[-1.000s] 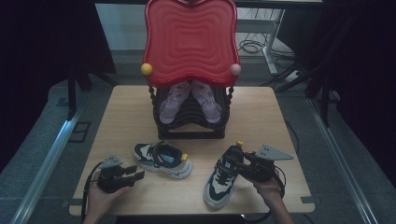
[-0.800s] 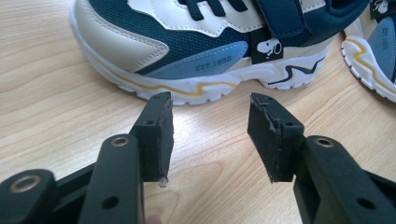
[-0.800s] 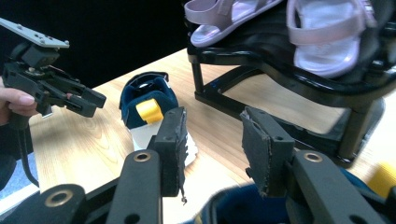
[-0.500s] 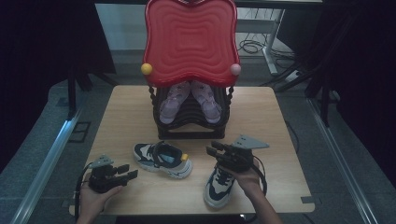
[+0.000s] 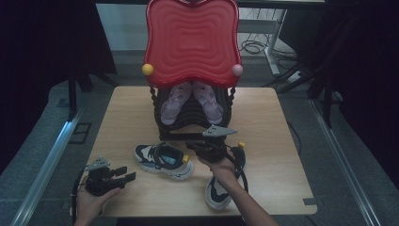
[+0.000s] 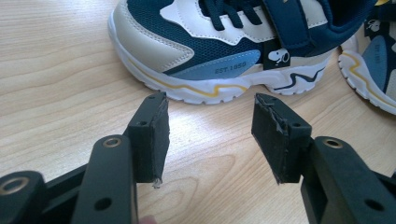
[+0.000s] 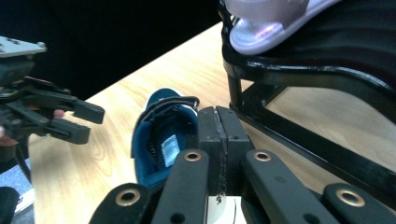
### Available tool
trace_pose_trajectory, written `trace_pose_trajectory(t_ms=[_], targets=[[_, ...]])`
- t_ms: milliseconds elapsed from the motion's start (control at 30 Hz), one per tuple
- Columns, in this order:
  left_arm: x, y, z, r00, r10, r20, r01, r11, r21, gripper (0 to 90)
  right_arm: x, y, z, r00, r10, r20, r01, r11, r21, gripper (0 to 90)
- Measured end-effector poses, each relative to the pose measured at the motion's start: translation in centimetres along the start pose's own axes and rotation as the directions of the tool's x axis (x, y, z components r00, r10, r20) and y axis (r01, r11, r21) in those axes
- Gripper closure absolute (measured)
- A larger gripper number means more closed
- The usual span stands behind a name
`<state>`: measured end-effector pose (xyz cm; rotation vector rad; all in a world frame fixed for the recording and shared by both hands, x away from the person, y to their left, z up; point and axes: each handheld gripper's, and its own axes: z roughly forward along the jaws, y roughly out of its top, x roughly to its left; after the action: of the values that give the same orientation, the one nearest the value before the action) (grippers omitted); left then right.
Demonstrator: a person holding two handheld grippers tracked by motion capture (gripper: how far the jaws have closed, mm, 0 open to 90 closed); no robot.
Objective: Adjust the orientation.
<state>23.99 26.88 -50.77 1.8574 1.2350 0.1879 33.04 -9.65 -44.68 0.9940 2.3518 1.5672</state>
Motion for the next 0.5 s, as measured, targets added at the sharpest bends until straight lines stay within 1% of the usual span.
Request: trace_pose_trajectory(t_ms=[67, 133, 233, 300, 400, 500], targets=[[0.0, 0.0, 0.0, 1.0, 0.002, -0.003, -0.002, 1.0, 0.004, 46.3, -0.2, -0.1, 0.5, 0.9999, 0.014, 0.005, -0.014, 1.0, 0.016, 89.0], [0.0, -0.1, 0.0, 1.0, 0.002, -0.004, -0.002, 1.0, 0.006, 46.1, -0.3, 0.0, 0.9, 0.9997, 0.01, 0.022, -0.01, 1.0, 0.026, 89.0], [0.1, -0.1, 0.1, 1.0, 0.001, -0.003, -0.001, 1.0, 0.008, 46.0, -0.3, 0.1, 1.2, 0.9985, 0.049, 0.023, -0.05, 0.998, 0.037, 89.0], [0.1, -0.1, 0.0, 1.0, 0.001, -0.002, -0.001, 1.0, 0.007, 46.0, -0.2, 0.0, 1.5, 0.9982, 0.041, 0.045, -0.044, 0.998, 0.05, 88.9], [0.1, -0.2, 0.0, 1.0, -0.001, -0.002, 0.001, 1.0, 0.006, 45.9, -0.2, 0.0, 1.8, 0.997, 0.048, 0.061, -0.052, 0.997, 0.06, 88.9], [0.0, -0.2, 0.0, 1.0, 0.0, -0.001, 0.0, 1.0, 0.006, 45.8, -0.1, 0.0, 2.2, 0.9969, 0.049, 0.062, -0.053, 0.996, 0.07, 88.9]])
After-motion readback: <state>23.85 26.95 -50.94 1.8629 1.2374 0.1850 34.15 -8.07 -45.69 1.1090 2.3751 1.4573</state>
